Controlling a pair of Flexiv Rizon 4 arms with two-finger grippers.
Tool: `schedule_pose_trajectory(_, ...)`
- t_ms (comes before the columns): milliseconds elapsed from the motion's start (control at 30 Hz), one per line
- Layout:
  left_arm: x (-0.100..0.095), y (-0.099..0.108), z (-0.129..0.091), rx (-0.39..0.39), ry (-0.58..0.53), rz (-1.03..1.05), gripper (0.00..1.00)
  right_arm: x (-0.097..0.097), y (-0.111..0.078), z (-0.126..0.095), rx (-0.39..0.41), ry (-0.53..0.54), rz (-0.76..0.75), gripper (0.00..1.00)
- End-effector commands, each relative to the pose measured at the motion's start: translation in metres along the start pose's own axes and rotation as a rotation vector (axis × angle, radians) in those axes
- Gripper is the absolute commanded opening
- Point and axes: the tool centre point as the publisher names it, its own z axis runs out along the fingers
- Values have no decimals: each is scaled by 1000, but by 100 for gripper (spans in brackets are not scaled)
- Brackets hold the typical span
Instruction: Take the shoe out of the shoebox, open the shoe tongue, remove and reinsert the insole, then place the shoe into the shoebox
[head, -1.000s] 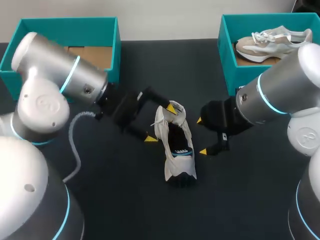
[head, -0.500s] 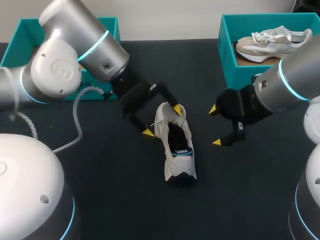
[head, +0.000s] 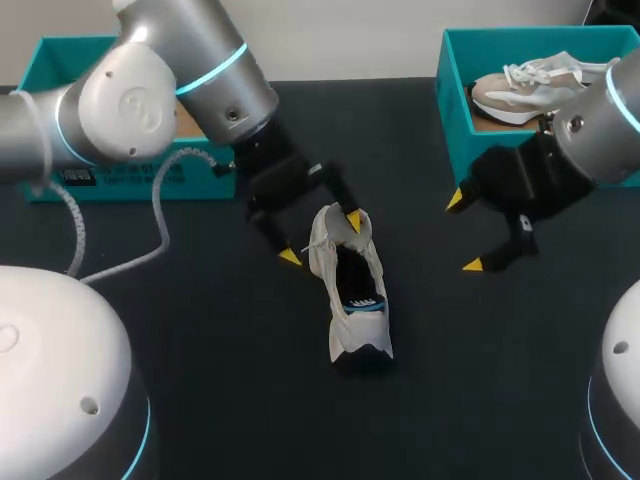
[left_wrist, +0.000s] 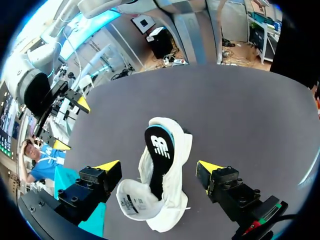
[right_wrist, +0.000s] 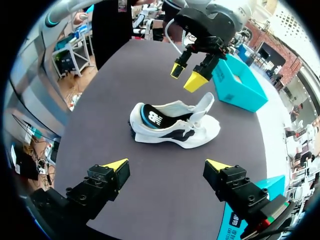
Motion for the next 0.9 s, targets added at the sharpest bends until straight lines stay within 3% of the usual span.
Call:
schedule_pose_trajectory(33,-13,8,-1,13,148,18,100,3,1,-23,6,4,-4,100)
schedule_pose_trajectory(300,-18,6,10,-5,292,96,100,2,4,-25,11,-7,16,100)
schedule_pose_trajectory(433,-17,5,13,-4,303,116,96,2,4,-25,11,-7,16,100)
schedule_pose_trajectory(467,-17,5,14,-10,307,116,70,2,4,-25,11,-7,16,100)
schedule_pose_trajectory(500,-17,5,14,-15,309,120,16,2,4,-25,11,-7,16,100)
schedule_pose_trajectory(533,-16,4,14,-27,310,130,0,2,4,-25,11,-7,16,100)
schedule_pose_trajectory(767,-15,-6,15,-101,303,143,0,2,4,-25,11,-7,16,100)
schedule_pose_trajectory(900,-14,-11,23,-87,304,148,0,2,4,-25,11,-7,16,100)
